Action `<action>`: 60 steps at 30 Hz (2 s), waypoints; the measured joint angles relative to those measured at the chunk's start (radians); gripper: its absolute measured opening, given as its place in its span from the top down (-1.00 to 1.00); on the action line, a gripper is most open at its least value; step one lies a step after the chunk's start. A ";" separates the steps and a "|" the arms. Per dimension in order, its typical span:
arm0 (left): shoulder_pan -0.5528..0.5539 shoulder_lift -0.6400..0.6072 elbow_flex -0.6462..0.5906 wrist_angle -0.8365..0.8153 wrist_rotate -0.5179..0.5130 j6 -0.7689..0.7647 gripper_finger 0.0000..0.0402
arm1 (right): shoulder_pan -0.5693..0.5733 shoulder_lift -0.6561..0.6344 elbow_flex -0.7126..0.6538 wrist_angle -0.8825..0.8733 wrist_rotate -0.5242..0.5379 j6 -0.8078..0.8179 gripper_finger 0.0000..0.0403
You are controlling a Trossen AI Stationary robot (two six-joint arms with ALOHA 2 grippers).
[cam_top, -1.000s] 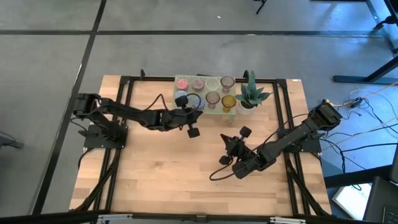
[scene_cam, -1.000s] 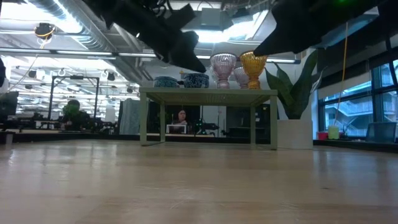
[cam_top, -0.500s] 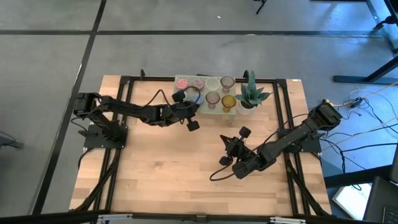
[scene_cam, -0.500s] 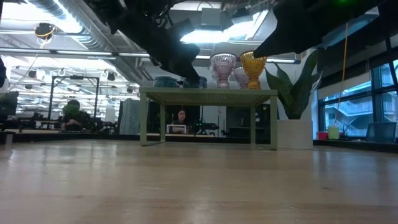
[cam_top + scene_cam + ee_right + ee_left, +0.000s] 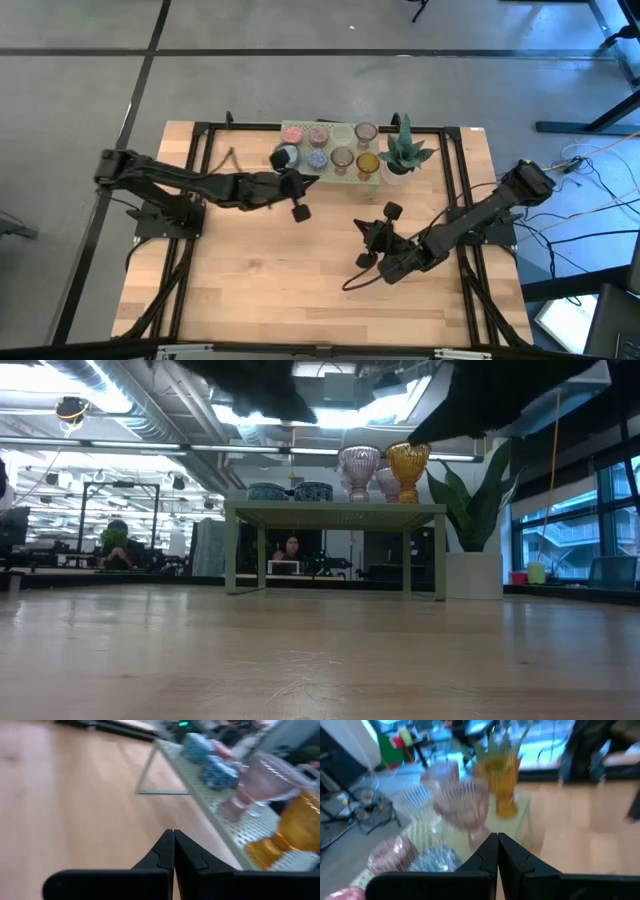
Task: Pick & Place candle stick holders
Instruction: Return to Home Position
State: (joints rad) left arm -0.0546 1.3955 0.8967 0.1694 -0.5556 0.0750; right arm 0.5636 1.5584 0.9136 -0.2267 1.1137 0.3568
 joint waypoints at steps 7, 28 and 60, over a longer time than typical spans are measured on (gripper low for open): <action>-0.090 -0.256 0.000 -0.190 -0.001 0.034 0.99 | 0.000 -0.135 0.000 -0.028 -0.087 -0.156 0.99; -0.167 -0.911 -0.381 -0.290 0.049 0.020 0.99 | -0.058 -0.712 -0.355 0.110 -0.488 -0.351 0.97; -0.166 -1.395 -0.644 -0.239 0.209 0.217 0.99 | -0.437 -1.406 -0.815 0.309 -0.896 -0.495 0.97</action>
State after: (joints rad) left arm -0.2203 0.0006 0.2531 -0.0696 -0.3462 0.2924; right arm 0.1265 0.1522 0.0981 0.0819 0.2181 -0.1384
